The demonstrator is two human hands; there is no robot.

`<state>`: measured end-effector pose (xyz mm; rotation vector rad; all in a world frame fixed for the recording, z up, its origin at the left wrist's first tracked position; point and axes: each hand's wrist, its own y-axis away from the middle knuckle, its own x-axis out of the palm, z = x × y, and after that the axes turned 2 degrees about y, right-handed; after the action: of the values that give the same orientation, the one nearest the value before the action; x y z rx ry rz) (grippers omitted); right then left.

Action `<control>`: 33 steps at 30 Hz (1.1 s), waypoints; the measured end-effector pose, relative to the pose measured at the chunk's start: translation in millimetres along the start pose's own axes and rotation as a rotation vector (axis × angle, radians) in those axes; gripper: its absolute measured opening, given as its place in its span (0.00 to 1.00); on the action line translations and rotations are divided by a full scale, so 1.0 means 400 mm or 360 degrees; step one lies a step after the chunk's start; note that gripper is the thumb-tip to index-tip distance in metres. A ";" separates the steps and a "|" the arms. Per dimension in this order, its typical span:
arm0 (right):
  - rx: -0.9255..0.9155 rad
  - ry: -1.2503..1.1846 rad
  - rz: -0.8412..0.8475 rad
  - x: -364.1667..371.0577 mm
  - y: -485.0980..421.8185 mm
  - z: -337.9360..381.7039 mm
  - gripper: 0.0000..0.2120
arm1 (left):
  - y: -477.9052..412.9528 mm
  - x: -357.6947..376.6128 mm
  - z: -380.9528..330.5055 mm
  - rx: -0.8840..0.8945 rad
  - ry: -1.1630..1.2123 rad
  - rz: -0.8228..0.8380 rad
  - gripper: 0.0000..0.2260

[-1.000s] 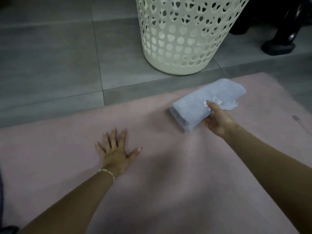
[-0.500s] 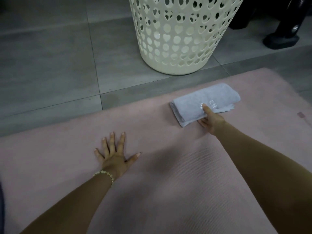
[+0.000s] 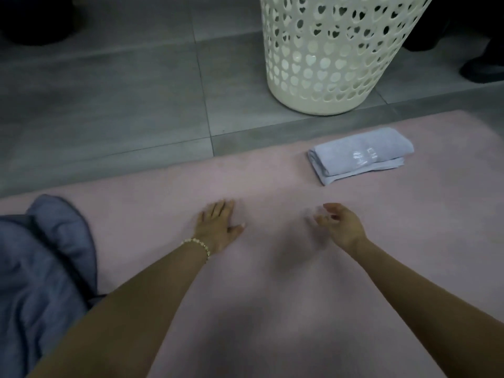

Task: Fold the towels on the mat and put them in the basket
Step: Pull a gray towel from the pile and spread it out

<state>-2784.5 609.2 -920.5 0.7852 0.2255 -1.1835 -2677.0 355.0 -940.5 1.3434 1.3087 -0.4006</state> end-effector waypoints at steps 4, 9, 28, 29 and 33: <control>-0.0258 0.0425 0.0211 0.098 0.111 0.067 0.26 | 0.163 -0.057 0.125 0.0071 -0.0025 -0.0130 0.29; -0.0698 0.0887 0.0449 0.262 0.260 0.189 0.27 | 0.433 -0.080 0.375 -0.0067 -0.0360 -0.0188 0.28; 0.0620 -0.0267 0.0950 0.907 0.563 0.308 0.25 | 0.719 0.044 0.722 -0.0579 0.0276 -0.0469 0.34; 0.0651 -0.0421 0.0996 0.913 0.561 0.312 0.20 | 0.716 0.039 0.724 -0.0582 0.0317 -0.0486 0.29; 0.0376 -0.0760 0.0947 0.882 0.530 0.350 0.11 | 0.695 0.025 0.732 -0.0539 0.0517 -0.0739 0.28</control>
<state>-2490.7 288.5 -921.1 0.6822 -0.5219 -0.7989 -2310.7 189.6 -901.4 0.8352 1.8758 -0.2609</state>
